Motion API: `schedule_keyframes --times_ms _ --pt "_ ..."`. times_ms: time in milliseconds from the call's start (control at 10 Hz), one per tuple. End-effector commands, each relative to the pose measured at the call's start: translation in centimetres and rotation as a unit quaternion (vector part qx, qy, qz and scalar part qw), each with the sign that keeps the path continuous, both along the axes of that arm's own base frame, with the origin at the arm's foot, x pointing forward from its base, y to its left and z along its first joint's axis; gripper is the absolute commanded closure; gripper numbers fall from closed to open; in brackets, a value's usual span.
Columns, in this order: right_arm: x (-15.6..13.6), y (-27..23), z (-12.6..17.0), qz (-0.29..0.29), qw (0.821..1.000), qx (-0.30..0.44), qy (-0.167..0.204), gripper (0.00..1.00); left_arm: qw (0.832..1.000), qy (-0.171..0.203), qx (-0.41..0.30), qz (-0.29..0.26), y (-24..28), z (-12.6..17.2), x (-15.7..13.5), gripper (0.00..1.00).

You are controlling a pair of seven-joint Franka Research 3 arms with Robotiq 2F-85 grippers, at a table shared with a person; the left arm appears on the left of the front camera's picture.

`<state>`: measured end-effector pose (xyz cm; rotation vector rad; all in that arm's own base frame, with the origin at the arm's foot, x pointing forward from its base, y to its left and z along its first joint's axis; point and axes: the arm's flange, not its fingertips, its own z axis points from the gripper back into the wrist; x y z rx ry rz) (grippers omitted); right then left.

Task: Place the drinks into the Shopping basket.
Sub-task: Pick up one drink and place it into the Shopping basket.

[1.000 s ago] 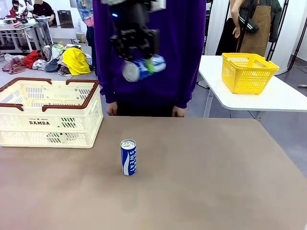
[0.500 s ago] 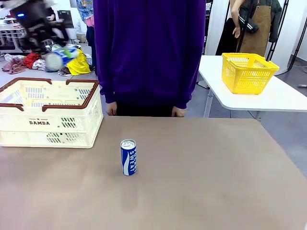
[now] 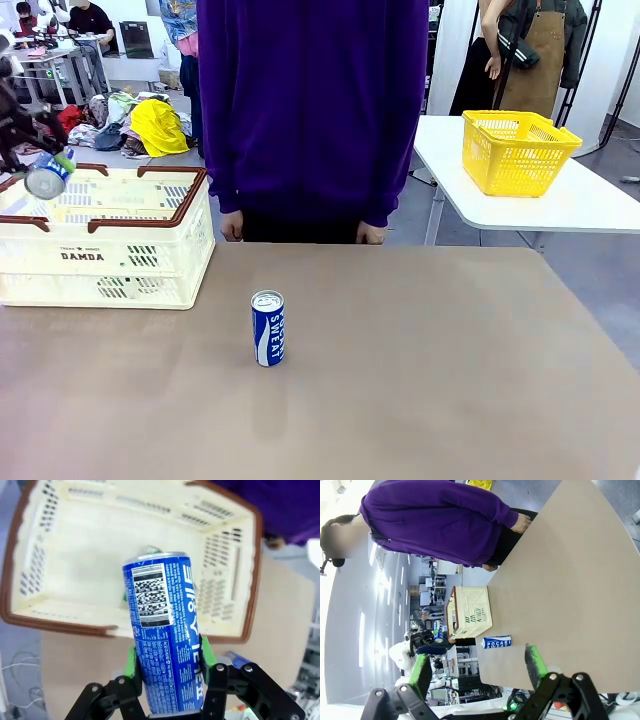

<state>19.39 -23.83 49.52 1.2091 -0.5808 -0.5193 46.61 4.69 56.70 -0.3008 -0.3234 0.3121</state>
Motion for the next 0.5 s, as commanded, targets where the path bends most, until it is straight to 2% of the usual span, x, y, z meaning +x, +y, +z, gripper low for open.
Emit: schedule_keyframes --times_ms 0,100,300,400 --pt "0.3 -0.1 0.2 0.002 1.000 0.001 -0.019 0.00 0.998 -0.011 0.043 0.053 -1.3 -1.7 1.0 1.00" --pt "0.3 -0.1 0.2 0.002 1.000 0.001 -0.019 0.00 0.996 0.009 0.060 0.066 -1.2 -3.1 1.9 1.00" --pt "0.3 -0.1 0.2 0.002 1.000 0.001 -0.019 0.00 0.989 -0.014 0.086 0.119 -0.9 -5.3 3.3 1.00" --pt "0.3 -0.1 0.2 0.002 1.000 0.001 -0.019 0.00 0.987 -0.013 0.085 0.139 -1.0 -6.0 3.8 1.00"
